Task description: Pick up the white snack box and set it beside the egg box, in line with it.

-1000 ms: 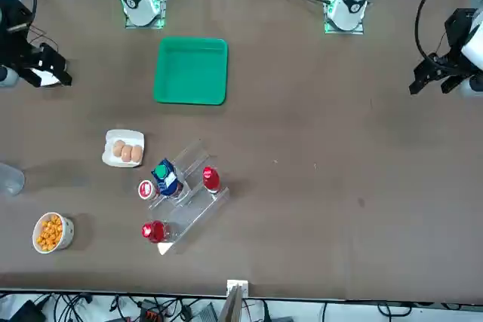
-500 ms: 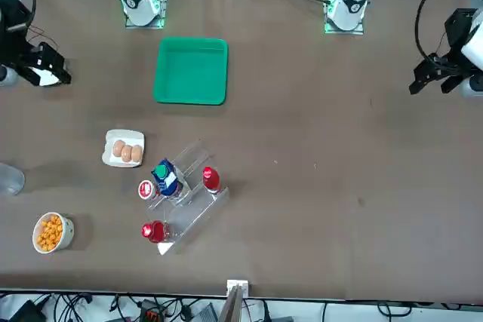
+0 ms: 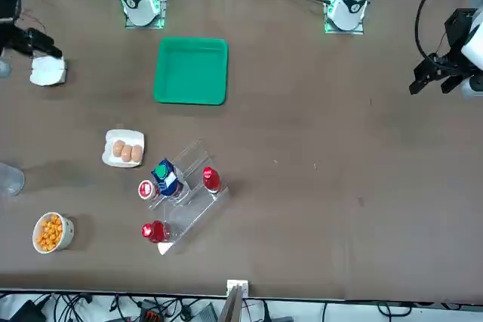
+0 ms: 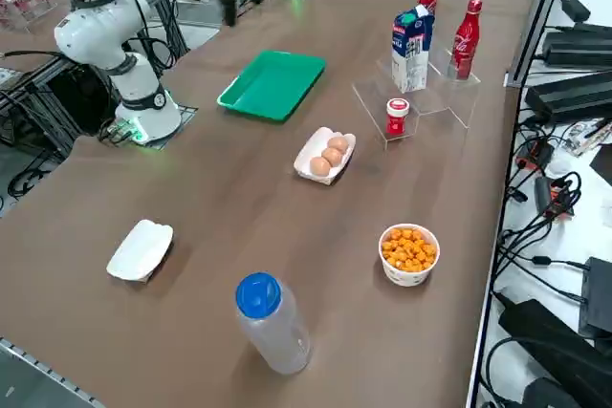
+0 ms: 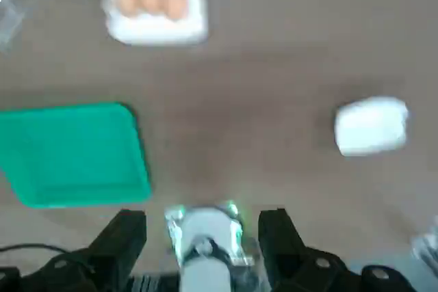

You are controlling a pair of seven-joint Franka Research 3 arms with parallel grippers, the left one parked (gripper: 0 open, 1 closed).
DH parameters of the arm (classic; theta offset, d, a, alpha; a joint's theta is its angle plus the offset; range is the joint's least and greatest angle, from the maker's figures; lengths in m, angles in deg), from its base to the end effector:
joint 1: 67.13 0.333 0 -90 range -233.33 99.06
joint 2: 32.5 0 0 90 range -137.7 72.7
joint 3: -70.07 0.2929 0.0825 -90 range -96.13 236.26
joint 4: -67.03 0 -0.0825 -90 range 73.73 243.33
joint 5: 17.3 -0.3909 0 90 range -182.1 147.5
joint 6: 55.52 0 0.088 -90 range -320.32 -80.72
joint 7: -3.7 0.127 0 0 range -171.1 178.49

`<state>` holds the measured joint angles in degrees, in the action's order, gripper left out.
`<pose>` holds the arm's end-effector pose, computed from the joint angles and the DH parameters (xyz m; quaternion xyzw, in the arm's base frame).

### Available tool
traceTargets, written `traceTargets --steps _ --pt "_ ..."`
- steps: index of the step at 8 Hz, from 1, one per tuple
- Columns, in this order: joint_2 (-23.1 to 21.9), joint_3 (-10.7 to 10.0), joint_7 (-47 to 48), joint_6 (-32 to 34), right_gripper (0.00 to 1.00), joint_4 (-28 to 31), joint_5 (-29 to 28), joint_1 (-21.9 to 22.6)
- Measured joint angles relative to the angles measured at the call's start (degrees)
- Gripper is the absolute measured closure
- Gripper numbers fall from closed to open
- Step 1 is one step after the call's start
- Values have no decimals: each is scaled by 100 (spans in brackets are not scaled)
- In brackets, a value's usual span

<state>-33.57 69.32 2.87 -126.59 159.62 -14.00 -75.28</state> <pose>0.5006 -0.0871 0.5500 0.9810 -0.0735 -0.1792 0.0132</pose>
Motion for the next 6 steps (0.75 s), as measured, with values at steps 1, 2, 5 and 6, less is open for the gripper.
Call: traceTargets --steps 1,2,5,6 --pt "26 -19 -37 146 0 212 286 -309" --pt "65 -32 -70 95 0 533 557 -565" --pt "104 -39 -1087 -786 0 1471 853 -1528" --pt "98 -51 -1626 -1341 0 1824 853 -2066"
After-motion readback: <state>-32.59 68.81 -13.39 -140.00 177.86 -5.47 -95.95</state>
